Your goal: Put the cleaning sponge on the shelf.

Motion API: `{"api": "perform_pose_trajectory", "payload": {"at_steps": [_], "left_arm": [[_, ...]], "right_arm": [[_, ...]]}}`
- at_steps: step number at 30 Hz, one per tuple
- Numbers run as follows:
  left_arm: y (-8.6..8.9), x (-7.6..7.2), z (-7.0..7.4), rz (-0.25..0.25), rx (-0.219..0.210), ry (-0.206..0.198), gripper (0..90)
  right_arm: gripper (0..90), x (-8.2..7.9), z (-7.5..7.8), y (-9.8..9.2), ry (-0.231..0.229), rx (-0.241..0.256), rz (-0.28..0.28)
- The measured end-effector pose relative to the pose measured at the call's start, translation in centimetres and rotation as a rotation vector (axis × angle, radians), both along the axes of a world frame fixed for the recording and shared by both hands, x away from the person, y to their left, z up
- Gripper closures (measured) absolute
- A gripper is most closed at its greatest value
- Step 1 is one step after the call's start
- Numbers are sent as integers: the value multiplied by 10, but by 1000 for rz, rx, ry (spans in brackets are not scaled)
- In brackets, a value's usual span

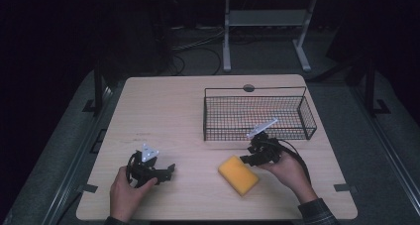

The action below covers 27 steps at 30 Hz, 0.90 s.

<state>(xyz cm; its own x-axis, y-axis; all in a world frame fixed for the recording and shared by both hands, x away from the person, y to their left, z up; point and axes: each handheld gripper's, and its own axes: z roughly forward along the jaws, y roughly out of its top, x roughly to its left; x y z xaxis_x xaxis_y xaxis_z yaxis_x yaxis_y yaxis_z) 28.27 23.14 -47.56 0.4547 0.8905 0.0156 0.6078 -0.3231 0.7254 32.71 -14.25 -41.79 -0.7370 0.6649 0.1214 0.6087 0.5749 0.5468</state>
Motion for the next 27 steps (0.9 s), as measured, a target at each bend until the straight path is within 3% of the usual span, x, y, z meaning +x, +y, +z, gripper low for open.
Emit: {"api": "perform_pose_trajectory", "payload": {"at_steps": [4, 6, 11, 20, 27], "left_arm": [[0, 0, 0, 1, -2, 0, 127], [0, 0, 0, 1, -2, -1, 127], [0, 0, 0, 4, -5, 0, 127], [0, 0, 0, 4, -5, 0, 127], [0, 0, 0, 4, -5, 0, 127]], "right_arm": [[306, -5, 5, 0, 15, -13, -12], [291, -6, 6, 0, 18, -19, -11], [160, -13, 7, 7, 53, -57, -18], [37, -18, 5, 17, 91, -80, -14], [23, -21, 2, 26, 103, -97, 7]]}}
